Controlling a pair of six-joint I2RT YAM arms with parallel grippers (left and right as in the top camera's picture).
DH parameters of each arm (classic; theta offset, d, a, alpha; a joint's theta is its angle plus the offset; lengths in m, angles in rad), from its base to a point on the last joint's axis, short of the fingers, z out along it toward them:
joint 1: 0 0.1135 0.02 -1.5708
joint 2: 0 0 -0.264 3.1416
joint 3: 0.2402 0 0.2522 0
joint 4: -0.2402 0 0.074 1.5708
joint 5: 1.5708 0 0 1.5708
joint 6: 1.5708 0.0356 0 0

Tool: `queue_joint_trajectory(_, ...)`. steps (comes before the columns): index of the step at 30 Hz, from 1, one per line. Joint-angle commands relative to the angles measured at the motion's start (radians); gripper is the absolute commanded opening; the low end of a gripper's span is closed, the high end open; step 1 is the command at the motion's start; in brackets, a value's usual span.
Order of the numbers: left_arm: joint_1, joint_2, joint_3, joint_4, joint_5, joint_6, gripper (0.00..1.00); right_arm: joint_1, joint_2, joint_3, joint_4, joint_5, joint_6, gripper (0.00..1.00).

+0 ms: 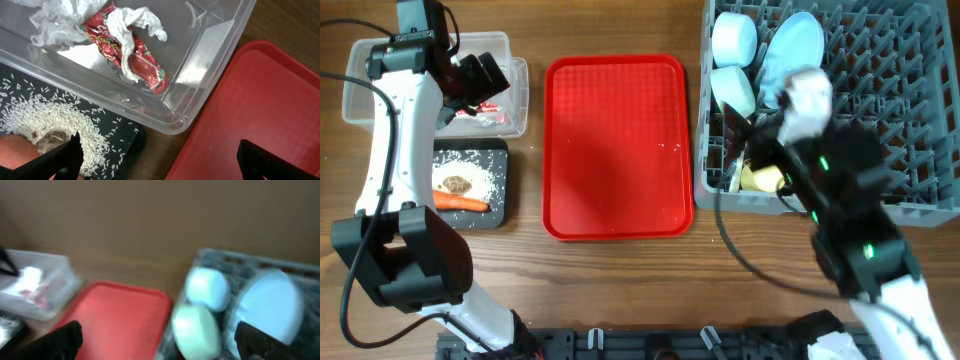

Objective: Sort waste into correct bins and load items into the dishwasher rack

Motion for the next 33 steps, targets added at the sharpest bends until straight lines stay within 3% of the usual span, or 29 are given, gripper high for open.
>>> queue_joint_trajectory(1, 0.004, -0.024, 0.013, 0.0, -0.013, 0.008, 1.0, -0.124, -0.226, -0.255, 0.052, -0.038, -0.02, 1.0)
queue_joint_trajectory(5, 0.004, -0.024, 0.013, 0.0, -0.013, 0.008, 1.0, -0.223, -0.461, -0.48, 0.06, -0.034, -0.02, 1.0)
queue_joint_trajectory(11, 0.004, -0.024, 0.013, 0.0, -0.013, 0.008, 1.0, -0.225, -0.687, -0.738, 0.278, 0.048, -0.02, 1.0)
queue_joint_trajectory(14, 0.004, -0.024, 0.013, 0.0, -0.013, 0.008, 1.0, -0.225, -0.789, -0.814, 0.298, 0.048, -0.018, 1.0)
queue_joint_trajectory(20, 0.004, -0.024, 0.013, 0.0, -0.013, 0.008, 1.0, -0.225, -0.906, -0.857, 0.248, 0.044, -0.01, 1.0)
queue_joint_trajectory(33, 0.004, -0.024, 0.013, 0.0, -0.013, 0.008, 1.0, -0.224, -0.904, -0.857, 0.23, 0.029, -0.01, 1.0)
